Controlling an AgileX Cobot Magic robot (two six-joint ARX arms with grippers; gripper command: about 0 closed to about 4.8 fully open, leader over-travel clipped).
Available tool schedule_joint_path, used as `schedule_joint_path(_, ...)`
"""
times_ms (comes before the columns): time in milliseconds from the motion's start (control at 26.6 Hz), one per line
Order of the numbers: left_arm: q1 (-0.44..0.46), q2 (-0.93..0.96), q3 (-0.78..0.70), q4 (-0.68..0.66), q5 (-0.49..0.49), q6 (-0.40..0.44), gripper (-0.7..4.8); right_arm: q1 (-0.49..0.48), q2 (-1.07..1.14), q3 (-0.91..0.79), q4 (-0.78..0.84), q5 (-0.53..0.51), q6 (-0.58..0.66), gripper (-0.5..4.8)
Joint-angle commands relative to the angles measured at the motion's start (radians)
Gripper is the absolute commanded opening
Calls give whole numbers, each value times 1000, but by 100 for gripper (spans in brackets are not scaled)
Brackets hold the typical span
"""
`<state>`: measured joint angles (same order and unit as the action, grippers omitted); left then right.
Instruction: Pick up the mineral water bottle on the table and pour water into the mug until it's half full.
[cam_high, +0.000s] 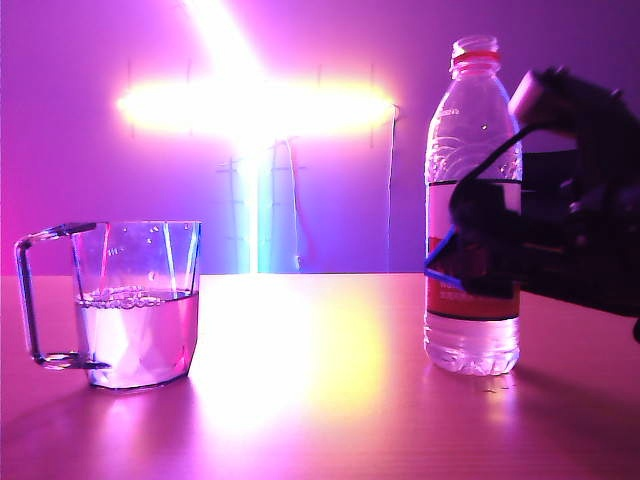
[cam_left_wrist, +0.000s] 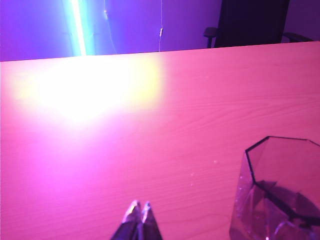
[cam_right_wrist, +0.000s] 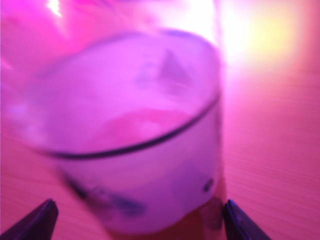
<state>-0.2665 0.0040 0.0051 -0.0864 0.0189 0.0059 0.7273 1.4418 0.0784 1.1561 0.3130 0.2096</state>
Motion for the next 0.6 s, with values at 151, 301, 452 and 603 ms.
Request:
schedule_joint_path(151,2,2,4,13,4,-3,-2,84,-78,-70,127,72,4,479)
schedule_joint_path(301,31,2,4,13,7,-3,-2,149,-156,-79,80,220,-1,479)
schedule_joint_path(452,92,2,4,13,8,-3,-2,199,-237,-79,36,302,-5,479)
schedule_joint_path(603,179,2,4,13,7,-3,-2,265,-365,-79,-37,357,-38,479)
